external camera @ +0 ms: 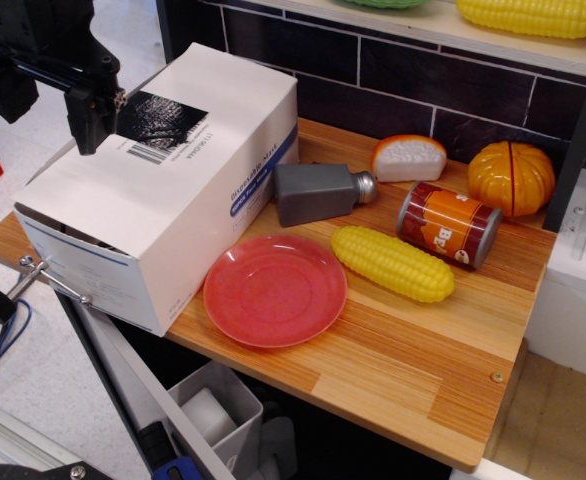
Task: Open white1fbox flap
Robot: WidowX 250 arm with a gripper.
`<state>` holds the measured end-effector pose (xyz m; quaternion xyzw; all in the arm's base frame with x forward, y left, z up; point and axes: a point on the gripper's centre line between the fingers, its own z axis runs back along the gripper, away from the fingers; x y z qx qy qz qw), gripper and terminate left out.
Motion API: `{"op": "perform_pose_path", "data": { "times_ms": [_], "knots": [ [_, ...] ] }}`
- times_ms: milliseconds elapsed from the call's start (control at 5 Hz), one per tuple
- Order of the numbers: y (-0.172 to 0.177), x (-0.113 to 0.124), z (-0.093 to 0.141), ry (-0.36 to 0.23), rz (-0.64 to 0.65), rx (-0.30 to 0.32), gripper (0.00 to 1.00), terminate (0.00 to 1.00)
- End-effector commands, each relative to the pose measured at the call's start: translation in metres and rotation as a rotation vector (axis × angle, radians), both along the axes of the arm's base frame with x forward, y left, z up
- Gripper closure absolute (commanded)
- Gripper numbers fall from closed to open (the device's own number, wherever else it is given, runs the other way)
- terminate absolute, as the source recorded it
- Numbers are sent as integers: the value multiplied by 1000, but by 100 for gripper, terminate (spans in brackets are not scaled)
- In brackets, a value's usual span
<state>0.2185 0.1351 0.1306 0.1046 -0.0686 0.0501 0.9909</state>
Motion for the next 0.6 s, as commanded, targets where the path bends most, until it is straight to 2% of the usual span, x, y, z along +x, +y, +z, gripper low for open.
{"op": "perform_pose_path", "data": {
  "times_ms": [0,400],
  "knots": [
    [0,0,0,0,0,0,0,0],
    [9,-5,4,41,113,-131,0,0]
  ]
}}
